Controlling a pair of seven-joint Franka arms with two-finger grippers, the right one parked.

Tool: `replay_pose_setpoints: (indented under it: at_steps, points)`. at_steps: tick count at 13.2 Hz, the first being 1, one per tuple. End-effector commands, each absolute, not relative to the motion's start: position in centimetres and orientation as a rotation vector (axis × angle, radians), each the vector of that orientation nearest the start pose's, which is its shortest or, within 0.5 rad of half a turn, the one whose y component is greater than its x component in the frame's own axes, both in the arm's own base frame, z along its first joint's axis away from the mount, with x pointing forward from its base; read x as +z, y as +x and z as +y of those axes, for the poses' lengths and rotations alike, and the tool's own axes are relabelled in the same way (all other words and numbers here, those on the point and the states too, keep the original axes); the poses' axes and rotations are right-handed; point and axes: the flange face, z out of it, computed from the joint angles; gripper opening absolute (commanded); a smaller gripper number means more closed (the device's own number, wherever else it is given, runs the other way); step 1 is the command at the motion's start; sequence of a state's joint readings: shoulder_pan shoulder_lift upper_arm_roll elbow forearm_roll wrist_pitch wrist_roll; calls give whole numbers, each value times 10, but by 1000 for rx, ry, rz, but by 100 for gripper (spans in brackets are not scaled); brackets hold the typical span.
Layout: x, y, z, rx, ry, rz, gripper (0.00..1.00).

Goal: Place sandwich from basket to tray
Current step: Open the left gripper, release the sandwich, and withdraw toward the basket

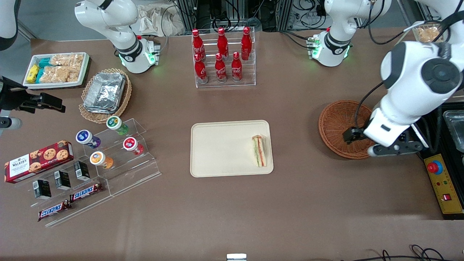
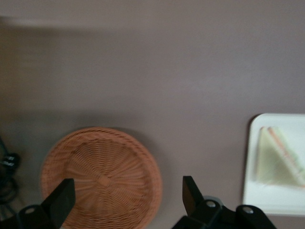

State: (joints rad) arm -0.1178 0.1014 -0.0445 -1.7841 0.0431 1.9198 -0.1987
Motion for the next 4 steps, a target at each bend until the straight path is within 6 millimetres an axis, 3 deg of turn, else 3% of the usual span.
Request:
replay_pose_setpoints:
  at_steps: [1, 4]
  points:
    - [501, 573, -43, -11, -3101, 192, 100]
    - [519, 581, -12, -17, -3100, 190, 100]
